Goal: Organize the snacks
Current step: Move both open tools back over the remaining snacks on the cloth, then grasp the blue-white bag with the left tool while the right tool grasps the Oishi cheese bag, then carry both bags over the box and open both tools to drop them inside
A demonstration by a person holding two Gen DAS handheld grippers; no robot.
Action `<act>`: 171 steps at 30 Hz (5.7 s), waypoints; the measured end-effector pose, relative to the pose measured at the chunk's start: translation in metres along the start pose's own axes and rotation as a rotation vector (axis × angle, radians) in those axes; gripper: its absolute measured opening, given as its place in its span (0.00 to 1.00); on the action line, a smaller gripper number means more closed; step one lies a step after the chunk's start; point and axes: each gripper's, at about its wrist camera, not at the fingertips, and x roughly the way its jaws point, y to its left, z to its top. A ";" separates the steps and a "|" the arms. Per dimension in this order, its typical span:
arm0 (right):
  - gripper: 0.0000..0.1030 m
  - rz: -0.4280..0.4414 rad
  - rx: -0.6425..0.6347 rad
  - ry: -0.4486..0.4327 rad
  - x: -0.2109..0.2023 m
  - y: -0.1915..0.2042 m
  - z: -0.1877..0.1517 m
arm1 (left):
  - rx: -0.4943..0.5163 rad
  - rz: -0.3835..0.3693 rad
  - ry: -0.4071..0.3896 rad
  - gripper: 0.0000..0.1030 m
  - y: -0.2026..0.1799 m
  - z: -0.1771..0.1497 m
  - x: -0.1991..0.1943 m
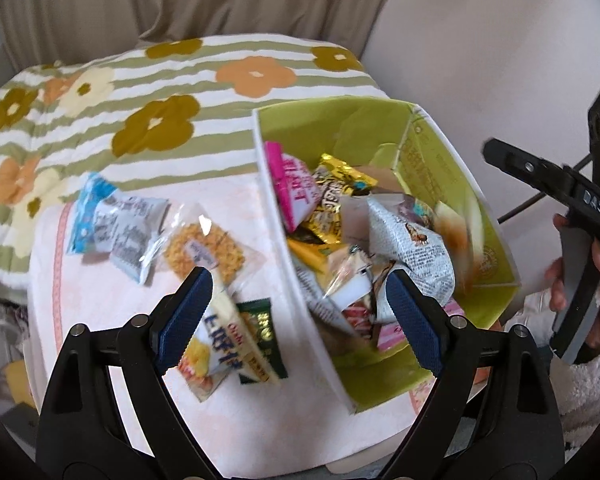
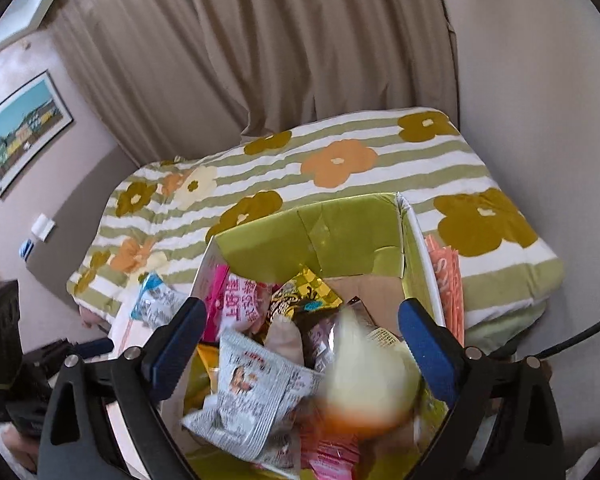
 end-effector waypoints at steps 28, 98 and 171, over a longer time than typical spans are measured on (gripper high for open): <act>0.93 0.281 -0.230 0.137 0.019 0.134 -0.036 | -0.223 0.208 -0.121 0.85 0.124 -0.044 -0.088; 0.93 -0.348 0.416 0.143 0.194 0.199 -0.158 | 1.089 -0.104 0.414 0.70 0.180 0.020 0.160; 0.57 -0.027 0.074 0.099 0.017 -0.042 0.035 | 0.241 0.022 0.081 0.90 -0.058 0.127 0.102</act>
